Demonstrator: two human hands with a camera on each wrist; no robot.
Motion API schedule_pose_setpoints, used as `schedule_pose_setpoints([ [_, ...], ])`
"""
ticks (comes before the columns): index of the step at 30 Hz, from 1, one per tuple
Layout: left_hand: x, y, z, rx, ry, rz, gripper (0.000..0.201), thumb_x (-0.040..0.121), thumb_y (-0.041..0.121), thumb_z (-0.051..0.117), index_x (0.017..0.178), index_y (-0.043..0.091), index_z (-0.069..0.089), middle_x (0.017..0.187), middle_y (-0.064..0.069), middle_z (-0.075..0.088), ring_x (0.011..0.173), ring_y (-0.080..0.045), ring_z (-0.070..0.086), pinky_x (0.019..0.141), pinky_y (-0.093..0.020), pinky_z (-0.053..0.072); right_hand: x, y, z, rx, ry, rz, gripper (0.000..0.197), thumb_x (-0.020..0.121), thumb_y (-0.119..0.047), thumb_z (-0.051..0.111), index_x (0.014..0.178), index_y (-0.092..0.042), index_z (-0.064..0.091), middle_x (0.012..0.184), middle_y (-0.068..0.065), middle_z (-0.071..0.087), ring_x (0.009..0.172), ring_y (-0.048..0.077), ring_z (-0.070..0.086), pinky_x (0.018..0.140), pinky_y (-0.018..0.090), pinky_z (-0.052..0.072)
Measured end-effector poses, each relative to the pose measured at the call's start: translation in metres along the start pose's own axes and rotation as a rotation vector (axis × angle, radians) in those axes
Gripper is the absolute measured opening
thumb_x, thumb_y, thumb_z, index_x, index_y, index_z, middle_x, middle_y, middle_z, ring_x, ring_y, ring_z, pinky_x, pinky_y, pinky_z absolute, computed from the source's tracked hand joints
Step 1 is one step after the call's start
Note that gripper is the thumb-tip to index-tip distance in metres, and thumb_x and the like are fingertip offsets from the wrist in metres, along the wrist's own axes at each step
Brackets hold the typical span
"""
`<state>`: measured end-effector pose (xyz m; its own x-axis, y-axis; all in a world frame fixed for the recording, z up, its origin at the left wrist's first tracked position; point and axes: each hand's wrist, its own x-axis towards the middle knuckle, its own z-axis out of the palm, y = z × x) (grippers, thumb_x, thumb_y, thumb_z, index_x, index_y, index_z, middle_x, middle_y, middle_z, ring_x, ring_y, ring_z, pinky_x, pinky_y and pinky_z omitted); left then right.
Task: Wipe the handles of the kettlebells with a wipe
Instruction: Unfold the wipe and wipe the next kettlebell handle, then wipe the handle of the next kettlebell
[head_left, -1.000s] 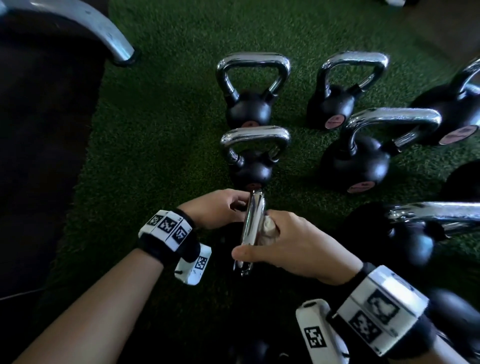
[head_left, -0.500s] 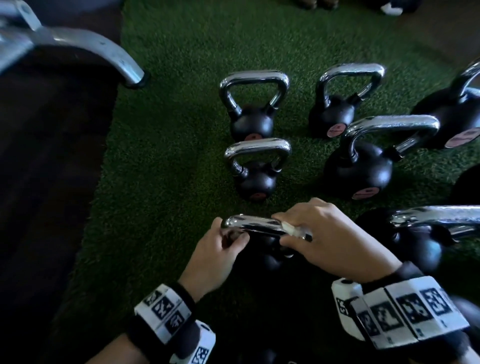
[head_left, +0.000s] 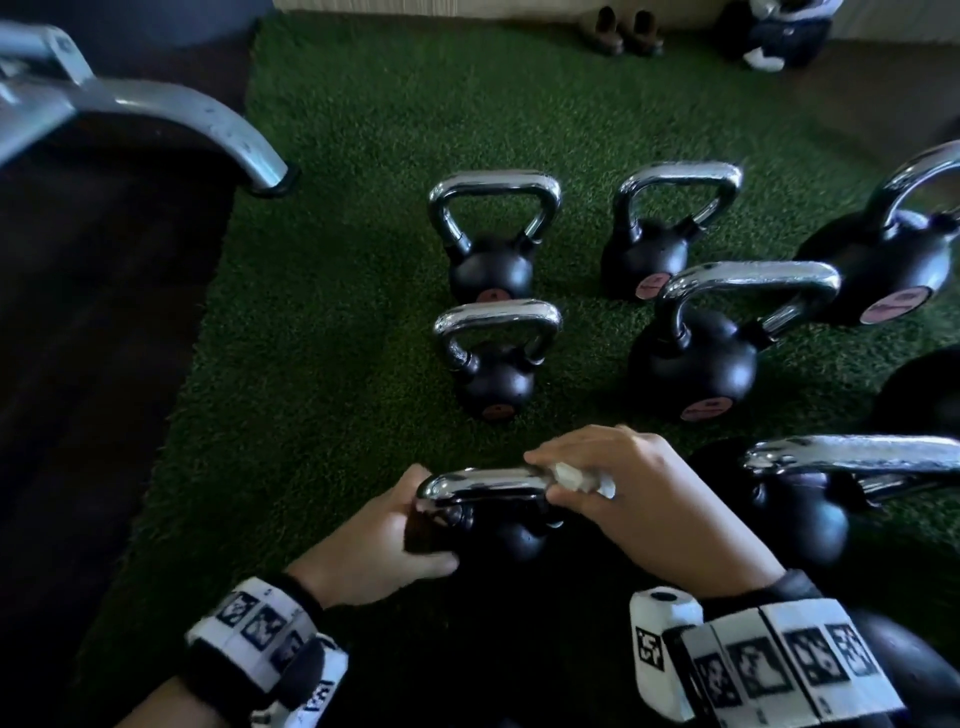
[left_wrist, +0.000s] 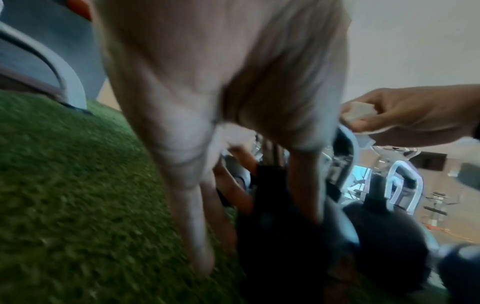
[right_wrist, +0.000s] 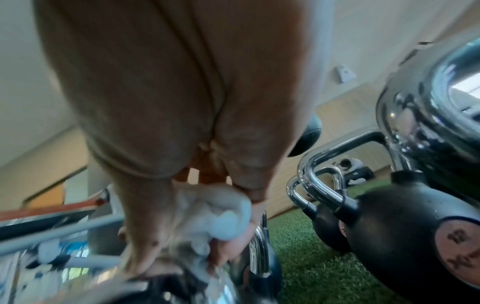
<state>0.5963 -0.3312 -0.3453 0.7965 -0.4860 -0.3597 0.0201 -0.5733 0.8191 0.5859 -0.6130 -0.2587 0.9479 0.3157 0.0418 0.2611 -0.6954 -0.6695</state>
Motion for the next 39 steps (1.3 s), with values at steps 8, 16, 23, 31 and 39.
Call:
schedule_pose_setpoints([
  [8, 0.046, -0.013, -0.068, 0.172, -0.019, -0.193, 0.032, 0.092, 0.027, 0.075, 0.111, 0.052, 0.066, 0.119, 0.016, 0.069, 0.111, -0.003, 0.066, 0.102, -0.041, 0.055, 0.029, 0.002, -0.007, 0.144, 0.296, 0.233, 0.018, 0.090, -0.022, 0.074, 0.104, -0.033, 0.076, 0.096, -0.010, 0.071, 0.086, 0.013, 0.070, 0.078, 0.040, 0.061],
  [16, 0.126, 0.010, -0.093, -0.055, 0.123, -0.347, 0.069, 0.085, 0.021, 0.084, 0.141, 0.032, 0.045, 0.133, 0.001, 0.059, 0.118, -0.017, 0.061, 0.096, -0.038, 0.057, 0.071, 0.013, -0.023, 0.284, 0.392, 0.266, 0.006, 0.086, -0.024, 0.071, 0.091, -0.020, 0.073, 0.081, -0.002, 0.073, 0.075, 0.017, 0.071, 0.075, 0.040, 0.058],
  [23, 0.159, 0.030, -0.059, -0.219, 0.225, -0.308, 0.032, 0.083, 0.029, 0.086, 0.107, 0.037, 0.065, 0.099, 0.026, 0.068, 0.096, 0.002, 0.064, 0.073, 0.000, 0.045, 0.088, 0.014, -0.029, 0.430, 0.376, 0.318, 0.033, 0.078, -0.013, 0.071, 0.101, -0.035, 0.077, 0.101, -0.009, 0.068, 0.087, 0.010, 0.070, 0.075, 0.032, 0.057],
  [31, 0.184, 0.001, -0.037, -0.280, 0.446, -0.299, 0.063, 0.061, 0.083, 0.072, 0.103, 0.038, 0.079, 0.107, 0.015, 0.077, 0.108, -0.007, 0.069, 0.107, -0.033, 0.051, 0.127, 0.029, -0.042, 0.206, 0.401, 0.171, 0.039, 0.082, -0.005, 0.072, 0.100, -0.039, 0.078, 0.093, -0.025, 0.076, 0.078, -0.005, 0.069, 0.066, 0.008, 0.047],
  [39, 0.187, -0.005, -0.037, -0.288, 0.433, -0.162, 0.071, 0.059, 0.086, 0.067, 0.112, 0.039, 0.077, 0.107, 0.017, 0.077, 0.108, -0.004, 0.069, 0.105, -0.030, 0.051, 0.144, 0.020, -0.035, 0.149, 0.474, 0.087, 0.016, 0.079, -0.029, 0.083, 0.095, -0.031, 0.081, 0.096, -0.016, 0.073, 0.083, 0.000, 0.069, 0.074, 0.012, 0.051],
])
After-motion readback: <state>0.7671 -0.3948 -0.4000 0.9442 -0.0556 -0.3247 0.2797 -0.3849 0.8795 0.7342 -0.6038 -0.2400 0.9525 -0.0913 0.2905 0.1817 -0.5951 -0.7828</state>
